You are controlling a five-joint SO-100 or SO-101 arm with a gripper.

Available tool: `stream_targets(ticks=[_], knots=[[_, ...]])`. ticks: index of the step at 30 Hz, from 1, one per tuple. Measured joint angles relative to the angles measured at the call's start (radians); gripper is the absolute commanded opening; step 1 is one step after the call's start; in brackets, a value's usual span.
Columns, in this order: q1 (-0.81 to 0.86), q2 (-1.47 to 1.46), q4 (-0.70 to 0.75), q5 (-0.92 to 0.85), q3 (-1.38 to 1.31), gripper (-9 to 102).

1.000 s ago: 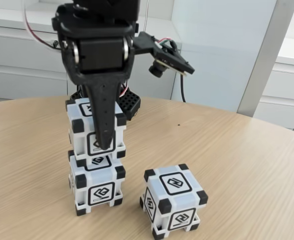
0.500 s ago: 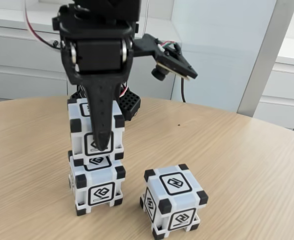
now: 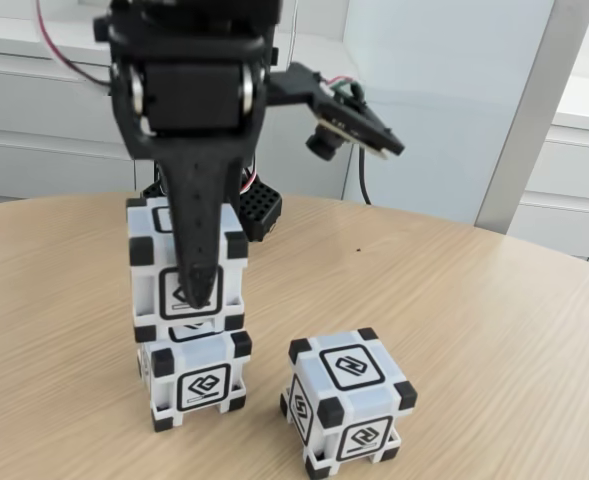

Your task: Stack cubes from left to right.

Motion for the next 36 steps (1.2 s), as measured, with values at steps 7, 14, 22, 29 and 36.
stream_targets(ticks=[7,14,22,29,36], knots=[[0.000,0.000,0.000,-0.008,-0.003,0],[0.000,-0.003,0.000,-0.023,-0.003,0],[0.002,-0.101,0.000,-0.023,-0.003,0],[0.000,-0.106,0.000,-0.048,-0.005,34],[0.005,-0.106,0.000,-0.078,-0.005,47]])
